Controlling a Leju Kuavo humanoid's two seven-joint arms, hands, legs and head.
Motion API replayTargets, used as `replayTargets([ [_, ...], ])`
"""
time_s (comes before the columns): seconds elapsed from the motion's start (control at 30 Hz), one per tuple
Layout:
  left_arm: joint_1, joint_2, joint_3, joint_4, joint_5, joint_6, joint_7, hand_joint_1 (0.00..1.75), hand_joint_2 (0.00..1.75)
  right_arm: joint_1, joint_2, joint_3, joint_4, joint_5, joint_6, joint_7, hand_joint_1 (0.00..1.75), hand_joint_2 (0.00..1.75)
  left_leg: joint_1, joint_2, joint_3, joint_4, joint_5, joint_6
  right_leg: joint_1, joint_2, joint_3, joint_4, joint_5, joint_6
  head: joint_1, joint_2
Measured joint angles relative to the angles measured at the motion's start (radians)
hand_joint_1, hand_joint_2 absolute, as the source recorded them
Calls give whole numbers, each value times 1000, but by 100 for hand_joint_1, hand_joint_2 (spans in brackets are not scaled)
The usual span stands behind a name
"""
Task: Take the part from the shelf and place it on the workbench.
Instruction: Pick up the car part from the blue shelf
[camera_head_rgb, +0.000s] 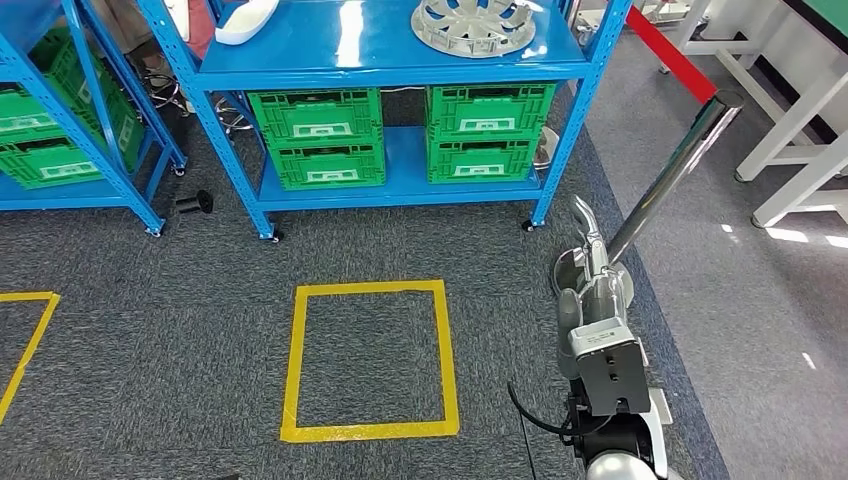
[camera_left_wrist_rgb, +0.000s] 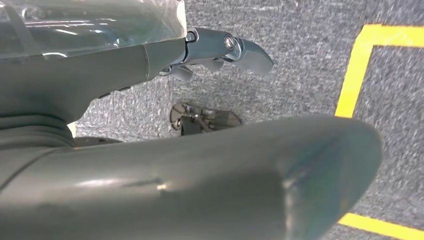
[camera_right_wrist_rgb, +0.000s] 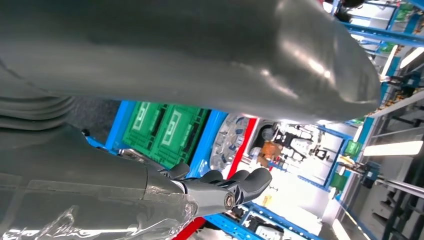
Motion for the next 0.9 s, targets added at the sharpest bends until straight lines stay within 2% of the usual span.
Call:
replayTargets([
  [0.03, 0, 0, 0, 0, 1, -2, 0, 0, 0, 0, 0, 0, 0, 0, 0, 0, 0, 0, 0, -1, 7, 0, -4, -2, -1, 0, 9, -56, 51, -1, 3, 0],
  [0.07, 0, 0, 0, 0, 1, -3, 1, 0, 0, -1, 0, 0, 0, 0, 0, 0, 0, 0, -1, -2, 13, 1, -8, -6, 0, -1, 24, -115, 91, -3, 7, 0],
  [0.1, -1, 0, -1, 0, 2, -6, 1, 0, 0, -2, 0, 0, 1, 0, 0, 0, 0, 0, -2, -3, 17, 2, -11, -10, 1, 0, 40, -166, 117, -8, 10, 0],
  [0.13, -1, 0, -1, 0, 2, -7, 1, 0, 0, -2, 0, 0, 1, 0, 0, 1, 0, 0, -3, -4, 18, 2, -12, -17, 3, 1, 49, -197, 128, -15, 11, 0],
  [0.23, -1, 0, -3, 0, 3, -9, 2, 0, 0, -1, 0, 0, 1, 0, 0, 1, 0, 0, -1, -4, 18, -3, -9, -36, 6, 3, 52, -215, 132, -39, 8, 0],
  [0.3, -2, 0, -4, 0, 3, -10, 2, 0, 0, -2, 1, 1, 1, 0, 0, 1, 0, 0, 1, -1, 7, 25, -31, -46, 3, 1, 57, -225, 140, -53, 3, 0],
  [0.33, -2, 0, -5, 0, 3, -10, 2, 0, 0, -2, 1, 1, 1, 0, 0, 1, 0, 0, 2, 0, -9, 66, -57, -51, 0, -1, 59, -229, 143, -57, -2, 0],
  [0.4, -1, 0, -6, 0, 3, -10, 2, 0, 0, -1, 1, 1, 1, 0, 0, 0, 0, 0, 4, 1, -55, 184, -118, -58, 1, -4, 60, -231, 144, -61, -14, 0],
  [0.43, 0, 0, -7, 0, 4, -10, 2, 0, 0, -1, 1, 1, 2, 0, 0, 1, 0, 0, 5, 2, -73, 230, -134, -60, 2, -4, 60, -230, 144, -61, -17, 0],
  [0.47, 1, 0, -8, 0, 4, -10, 2, 0, 0, -1, 1, 2, 2, 0, 0, 1, 0, 0, 5, 2, -79, 250, -133, -61, 2, -5, 60, -229, 143, -61, -19, 0],
  [0.5, 1, 0, -10, 0, 4, -10, 3, 0, 0, -1, 1, 2, 3, 0, 0, 1, 0, 0, 5, 2, -70, 233, -114, -60, 2, -4, 60, -228, 142, -60, -21, 0],
  [0.57, 0, 0, -12, 0, 4, -10, 3, 0, 0, -1, 2, 2, 4, 0, 0, 1, 0, 0, 5, 2, -17, 123, -51, -53, 2, -3, 63, -225, 138, -56, -25, 0],
  [0.6, 0, 1, -13, 0, 3, -11, 3, 0, 0, -1, 2, 2, 5, 0, 0, 1, 0, 0, 3, 2, 11, 64, -30, -48, 4, -2, 64, -224, 136, -52, -27, 0],
  [0.67, -2, 1, -14, 0, 4, -11, 2, 0, 0, -1, 2, 2, 5, 0, 0, 1, 0, 0, -1, 3, 43, 0, -27, -37, 7, -1, 60, -223, 134, -42, -28, 0],
  [0.77, 0, 1, -14, 0, 4, -12, 2, 0, 0, -2, 2, 2, 5, 0, 0, 0, 0, 0, 0, 3, 52, -20, -30, -20, 6, -2, 55, -223, 132, -23, -25, 0],
  [0.8, 1, 1, -14, 0, 4, -13, 3, 0, 0, -3, 2, 1, 5, 0, 0, -2, 0, 0, 2, 3, 55, -26, -29, -14, 6, -3, 47, -206, 121, -18, -23, 0],
  [0.83, 0, 1, -14, 0, 5, -14, 3, 0, 0, -4, 2, 1, 5, 0, 0, -3, 0, 0, 5, 3, 59, -31, -28, -9, 6, -3, 28, -169, 103, -14, -19, 0],
  [0.9, -1, 0, -15, 0, 5, -17, 4, 0, 0, -3, 2, 1, 5, 0, 0, -5, 0, 0, 5, 4, 62, -32, -32, -2, 4, -3, -41, -48, 57, -9, -9, 0],
])
